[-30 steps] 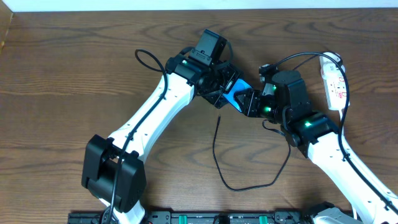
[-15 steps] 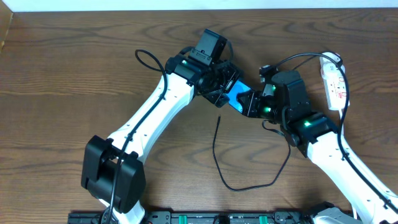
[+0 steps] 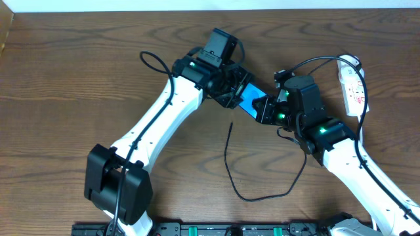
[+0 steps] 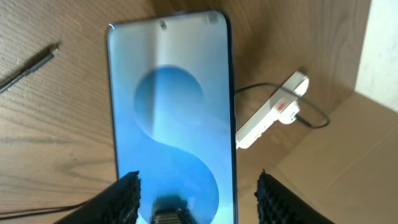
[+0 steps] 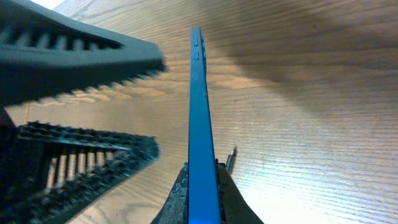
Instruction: Plug charger to phone and switch on socket
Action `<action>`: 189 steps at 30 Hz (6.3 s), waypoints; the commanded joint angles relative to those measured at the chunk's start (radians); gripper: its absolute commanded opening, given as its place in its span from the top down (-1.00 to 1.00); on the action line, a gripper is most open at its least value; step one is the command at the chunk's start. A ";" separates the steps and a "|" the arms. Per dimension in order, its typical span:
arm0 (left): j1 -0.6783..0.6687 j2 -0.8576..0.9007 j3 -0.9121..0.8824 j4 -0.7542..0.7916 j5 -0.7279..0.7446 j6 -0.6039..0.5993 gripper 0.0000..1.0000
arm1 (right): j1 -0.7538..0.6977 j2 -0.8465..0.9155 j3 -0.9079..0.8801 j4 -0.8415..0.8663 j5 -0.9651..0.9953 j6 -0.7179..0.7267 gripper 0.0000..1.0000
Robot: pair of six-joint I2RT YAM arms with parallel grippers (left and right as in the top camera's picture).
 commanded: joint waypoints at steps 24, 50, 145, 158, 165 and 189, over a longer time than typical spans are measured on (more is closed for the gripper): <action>0.129 -0.017 0.010 0.004 0.133 0.049 -0.33 | -0.100 -0.010 0.018 0.177 -0.093 0.795 0.97; 0.134 -0.017 0.010 0.211 0.132 -0.010 -0.69 | -0.100 -0.010 0.018 0.365 -0.325 1.276 0.97; 0.463 -0.017 0.010 0.295 0.447 0.153 0.86 | -0.133 -0.010 0.018 0.371 -0.337 0.776 -0.99; 0.632 -0.017 0.009 0.294 0.735 0.610 0.86 | -0.129 -0.010 0.018 0.121 -0.256 0.319 -0.99; 0.693 -0.017 0.009 0.294 0.777 0.664 0.85 | -0.095 0.010 0.074 0.035 -0.220 0.246 -0.98; 0.748 -0.017 0.009 0.294 0.802 0.683 0.86 | 0.100 0.584 0.670 -0.639 -0.043 0.165 -0.83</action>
